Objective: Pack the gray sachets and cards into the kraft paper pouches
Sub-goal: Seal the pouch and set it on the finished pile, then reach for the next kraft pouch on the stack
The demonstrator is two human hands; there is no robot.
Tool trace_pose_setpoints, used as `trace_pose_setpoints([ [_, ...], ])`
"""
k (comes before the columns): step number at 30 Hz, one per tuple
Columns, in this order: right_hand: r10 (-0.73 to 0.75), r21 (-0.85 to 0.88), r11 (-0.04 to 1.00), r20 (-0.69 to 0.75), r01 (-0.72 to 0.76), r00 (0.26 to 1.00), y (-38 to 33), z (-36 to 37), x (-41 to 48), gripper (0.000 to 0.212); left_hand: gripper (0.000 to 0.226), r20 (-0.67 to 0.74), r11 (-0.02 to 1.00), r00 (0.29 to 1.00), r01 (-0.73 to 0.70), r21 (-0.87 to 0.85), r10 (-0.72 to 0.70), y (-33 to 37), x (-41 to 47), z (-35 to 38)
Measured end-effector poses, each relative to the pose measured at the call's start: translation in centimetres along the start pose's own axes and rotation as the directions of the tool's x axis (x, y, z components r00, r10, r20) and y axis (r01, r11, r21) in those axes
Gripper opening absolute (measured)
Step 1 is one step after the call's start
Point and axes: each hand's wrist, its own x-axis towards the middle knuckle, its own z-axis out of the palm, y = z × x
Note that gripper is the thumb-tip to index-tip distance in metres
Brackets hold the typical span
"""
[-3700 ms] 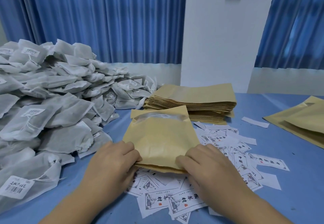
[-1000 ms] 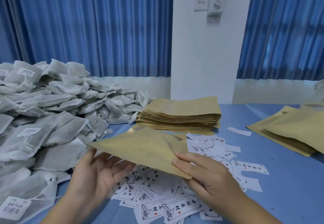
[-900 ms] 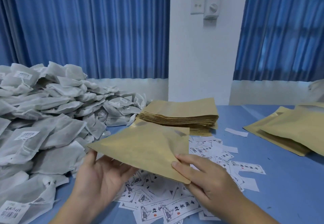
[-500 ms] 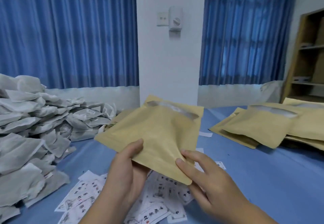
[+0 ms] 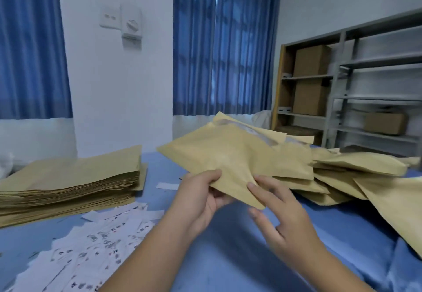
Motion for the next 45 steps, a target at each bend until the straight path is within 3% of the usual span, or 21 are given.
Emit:
trace_pose_setpoints([
  [3,0.109,0.023,0.994,-0.137,-0.107,0.984,4.0,-1.2,1.7,0.031,0.026,0.113,0.996,0.994,0.007,-0.083,0.003,-1.4,3.7,3.6],
  [5,0.325,0.013,0.945,-0.169,-0.328,0.931,7.0,-1.7,2.7,0.03,0.037,0.064,0.991,0.997,0.044,0.128,-0.053,-3.3,5.6,4.9],
  [7,0.527,-0.093,0.836,-0.14,-0.541,0.838,10.4,-1.8,3.1,0.033,0.049,-0.053,0.858,0.99,0.14,0.494,-0.131,-5.5,6.1,5.4],
  [8,0.587,-0.165,0.783,-0.122,-0.599,0.801,12.0,-1.9,3.1,0.034,0.053,-0.094,0.796,0.981,0.191,0.575,-0.168,-6.5,5.9,5.4],
  [11,0.665,-0.371,0.656,-0.127,-0.657,0.736,14.8,-2.1,2.9,0.028,0.052,-0.109,0.75,0.957,0.278,0.6,-0.268,-8.2,4.6,4.7],
  [13,0.715,-0.411,0.581,-0.154,-0.703,0.681,15.6,-2.3,3.3,0.03,0.043,-0.112,0.728,0.95,0.296,0.618,-0.292,-8.4,3.9,3.8],
  [14,0.745,-0.354,0.571,-0.155,-0.741,0.649,15.9,-2.2,3.6,0.032,0.038,-0.116,0.729,0.946,0.307,0.612,-0.302,-8.4,3.7,3.2],
  [16,0.796,-0.078,0.581,-0.154,-0.81,0.585,16.3,-1.5,4.2,0.03,0.029,-0.116,0.748,0.942,0.322,0.58,-0.315,-8.2,3.5,2.4],
  [18,0.806,0.111,0.583,-0.206,-0.805,0.555,16.4,-0.5,4.7,0.03,0.023,-0.122,0.777,0.945,0.321,0.542,-0.305,-7.8,3.6,2.0],
  [24,0.787,0.197,0.589,-0.361,-0.783,0.501,16.5,0.7,6.4,0.041,0.02,-0.123,0.832,0.958,0.285,0.476,-0.258,-7.0,4.5,1.8],
  [29,0.804,0.254,0.504,-0.486,-0.825,0.342,19.5,-2.0,8.3,0.04,0.019,-0.077,0.881,0.961,0.274,0.385,-0.265,-6.9,5.4,1.6],
  [34,0.779,0.172,0.498,-0.52,-0.85,0.351,22.7,-4.5,8.5,0.035,0.021,-0.076,0.91,0.959,0.282,0.303,-0.272,-7.4,5.9,1.3],
  [37,0.819,0.091,0.417,-0.47,-0.904,0.33,23.9,-5.1,8.0,0.025,0.02,-0.1,0.942,0.959,0.281,0.183,-0.266,-7.2,6.2,1.2],
  [40,0.872,0.037,0.334,-0.392,-0.942,0.294,24.1,-5.2,7.5,0.044,0.022,-0.103,0.958,0.962,0.265,0.112,-0.254,-6.9,6.2,1.2],
  [42,0.853,-0.005,0.39,-0.375,-0.921,0.363,23.7,-4.9,7.1,0.053,0.023,-0.101,0.964,0.965,0.251,0.093,-0.242,-6.5,6.1,1.1],
  [45,0.798,-0.03,0.53,-0.32,-0.847,0.511,21.9,-3.1,6.6,0.048,0.025,-0.111,0.968,0.967,0.238,0.074,-0.229,-5.8,5.6,0.8],
])
